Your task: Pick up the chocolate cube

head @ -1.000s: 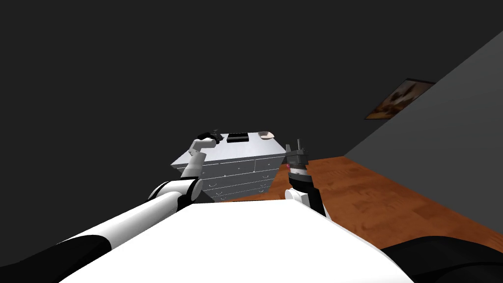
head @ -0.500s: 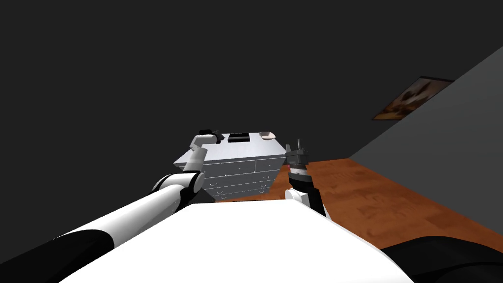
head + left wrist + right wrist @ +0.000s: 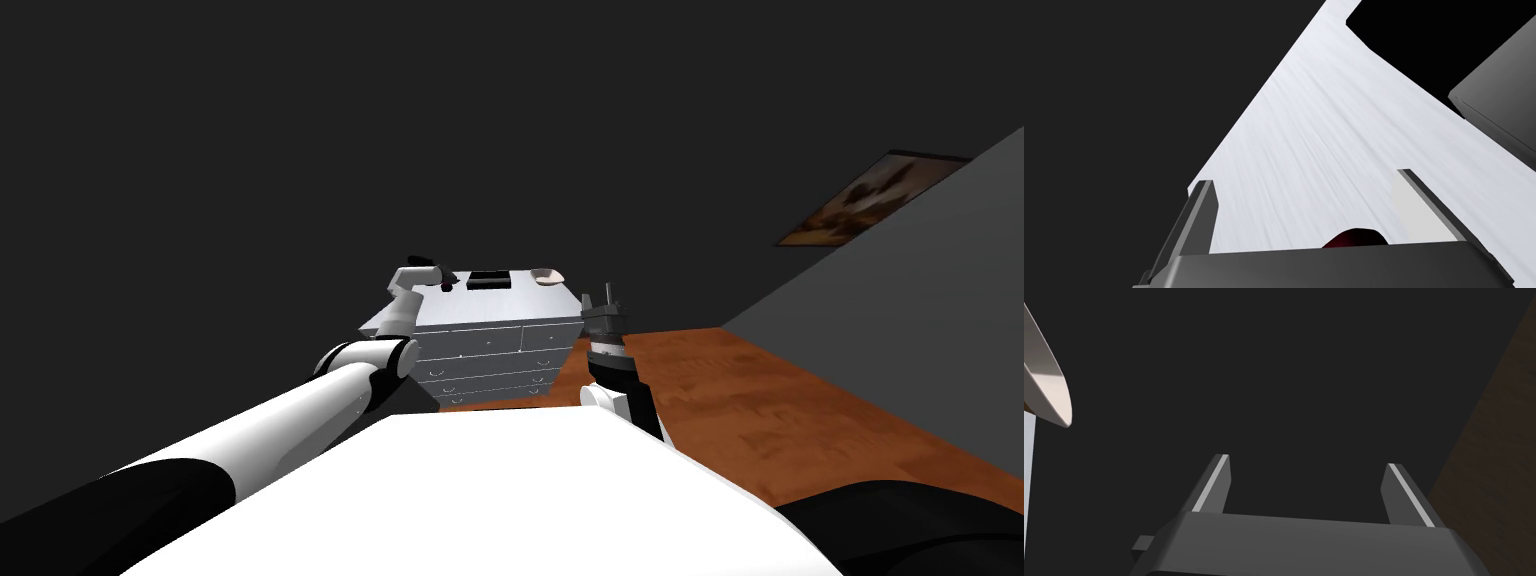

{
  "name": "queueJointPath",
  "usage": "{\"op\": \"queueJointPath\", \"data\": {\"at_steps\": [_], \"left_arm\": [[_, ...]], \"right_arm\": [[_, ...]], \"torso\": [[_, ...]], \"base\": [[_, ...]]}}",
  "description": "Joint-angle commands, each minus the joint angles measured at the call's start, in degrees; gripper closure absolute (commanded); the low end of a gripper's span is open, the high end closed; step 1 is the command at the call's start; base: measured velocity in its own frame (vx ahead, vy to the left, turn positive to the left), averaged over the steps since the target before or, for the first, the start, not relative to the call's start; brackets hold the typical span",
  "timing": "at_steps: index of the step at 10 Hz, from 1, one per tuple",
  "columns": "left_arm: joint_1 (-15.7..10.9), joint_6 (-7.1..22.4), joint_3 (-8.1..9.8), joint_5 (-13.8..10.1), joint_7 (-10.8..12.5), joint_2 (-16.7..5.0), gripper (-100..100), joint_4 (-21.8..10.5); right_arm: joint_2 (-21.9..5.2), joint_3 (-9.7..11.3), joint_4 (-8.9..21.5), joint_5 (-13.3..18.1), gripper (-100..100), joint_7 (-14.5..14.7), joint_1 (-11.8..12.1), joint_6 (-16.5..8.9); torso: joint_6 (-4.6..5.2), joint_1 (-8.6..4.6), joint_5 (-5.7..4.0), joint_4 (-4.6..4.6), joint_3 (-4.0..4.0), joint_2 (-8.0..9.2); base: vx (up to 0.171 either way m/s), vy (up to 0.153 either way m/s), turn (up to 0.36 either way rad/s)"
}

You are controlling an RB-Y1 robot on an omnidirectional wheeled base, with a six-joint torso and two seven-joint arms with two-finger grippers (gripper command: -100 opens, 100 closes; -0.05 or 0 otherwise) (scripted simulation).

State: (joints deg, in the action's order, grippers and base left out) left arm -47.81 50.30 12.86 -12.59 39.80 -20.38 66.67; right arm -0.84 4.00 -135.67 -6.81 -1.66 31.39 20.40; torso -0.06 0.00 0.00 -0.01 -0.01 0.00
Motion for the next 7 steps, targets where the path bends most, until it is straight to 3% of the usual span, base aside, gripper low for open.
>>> {"op": "queueJointPath", "data": {"at_steps": [1,2,4,5,6,7], "left_arm": [[-1.27,2.8,0.14,0.05,0.8,-0.14,-100,-1.33],[-3.6,4.46,0.41,0.12,2.16,-0.43,-100,-3.66],[-3.76,6.41,0.41,0.12,2.16,-0.43,-100,-3.8],[-6.07,8.87,0.66,0.21,3.44,-0.7,-100,-6.17],[-6.07,9.87,0.66,0.21,3.44,-0.7,-100,-6.17],[-8.21,11.96,0.87,0.32,4.63,-0.95,-100,-8.42]], "right_arm": [[0.0,0.0,0.0,0.0,0,0.0,0.0,0.0],[0.0,0.0,0.0,0.0,0,0.0,0.0,0.0],[0.0,0.0,0.0,0.0,0,0.0,0.0,0.0],[0.0,0.0,0.0,0.0,0,0.0,-0.01,0.0],[0.0,0.0,0.0,0.0,0,0.0,0.0,0.0],[0.0,0.0,0.0,0.0,0,0.0,0.0,0.0]], "torso": [[0.0,0.0,0.0,0.0,0.0,0.0],[0.02,-0.01,0.0,-0.01,-0.01,0.0],[0.02,-0.02,0.0,-0.01,-0.02,-0.02],[0.03,0.0,0.0,-0.01,-0.01,0.0],[0.01,0.0,0.0,-0.01,-0.01,-0.01],[0.02,0.0,0.01,-0.01,-0.01,-0.01]], "base": [[0.006,-0.011,0.057],[0.01,-0.011,0.098],[0.007,-0.009,0.02],[0.007,-0.006,0.076],[0.009,-0.009,0.069],[0.012,-0.009,0.096]]}}
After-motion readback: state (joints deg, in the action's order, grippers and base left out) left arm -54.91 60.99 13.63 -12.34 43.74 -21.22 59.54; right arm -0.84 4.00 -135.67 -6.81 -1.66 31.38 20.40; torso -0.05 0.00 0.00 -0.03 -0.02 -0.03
